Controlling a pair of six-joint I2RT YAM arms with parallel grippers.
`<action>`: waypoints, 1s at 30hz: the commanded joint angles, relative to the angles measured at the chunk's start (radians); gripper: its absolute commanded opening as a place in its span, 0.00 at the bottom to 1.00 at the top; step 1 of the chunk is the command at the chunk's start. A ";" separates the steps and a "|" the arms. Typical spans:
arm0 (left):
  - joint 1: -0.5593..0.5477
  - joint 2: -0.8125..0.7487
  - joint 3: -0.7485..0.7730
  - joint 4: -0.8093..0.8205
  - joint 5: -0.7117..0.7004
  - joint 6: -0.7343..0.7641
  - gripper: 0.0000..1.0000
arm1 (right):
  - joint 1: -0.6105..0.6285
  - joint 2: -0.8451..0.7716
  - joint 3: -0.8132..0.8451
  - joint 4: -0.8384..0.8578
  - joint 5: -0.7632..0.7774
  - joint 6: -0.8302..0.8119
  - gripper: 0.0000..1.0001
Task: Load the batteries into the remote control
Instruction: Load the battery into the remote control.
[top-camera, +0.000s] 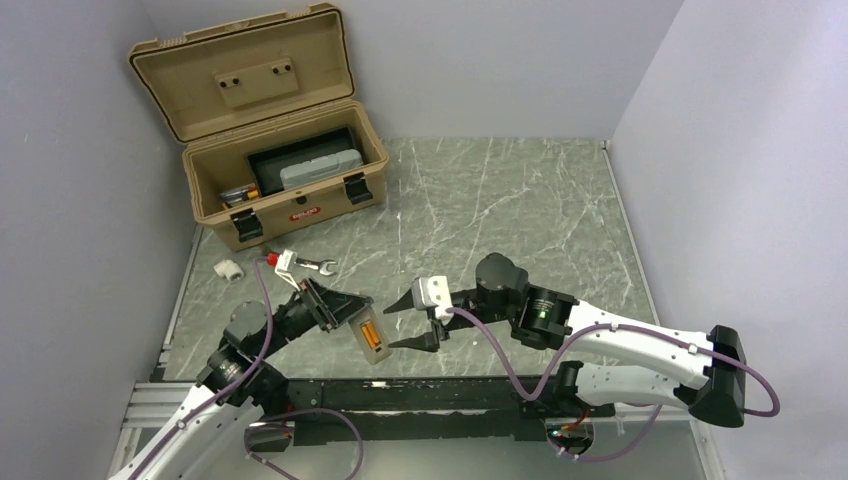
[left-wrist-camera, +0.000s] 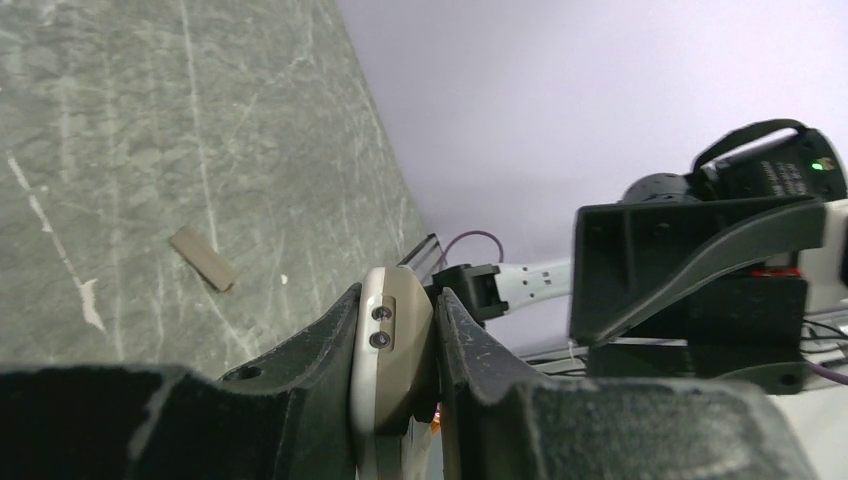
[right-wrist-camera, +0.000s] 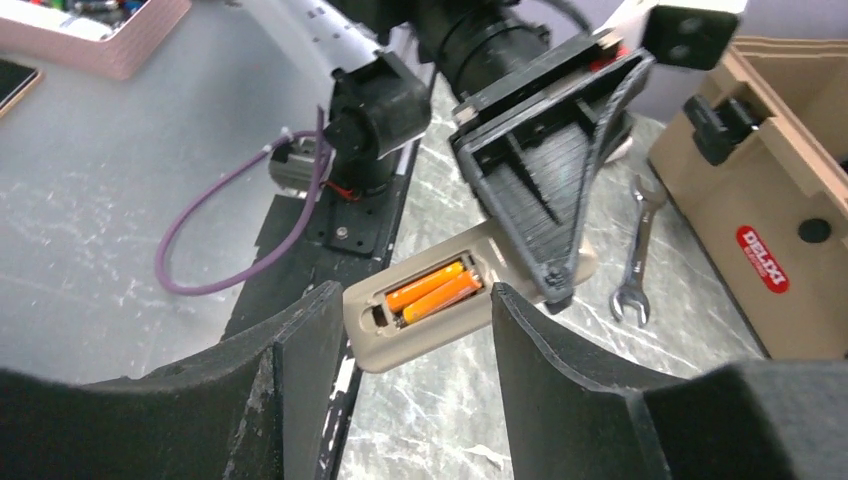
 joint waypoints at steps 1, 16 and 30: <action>0.000 0.030 0.054 0.130 0.077 -0.017 0.00 | 0.003 0.002 0.025 -0.065 -0.135 -0.109 0.55; 0.000 0.125 0.075 0.237 0.209 -0.052 0.00 | 0.001 0.001 -0.049 0.152 -0.253 -0.189 0.41; 0.000 0.123 0.059 0.244 0.215 -0.060 0.00 | -0.015 0.123 -0.013 0.231 -0.295 -0.162 0.39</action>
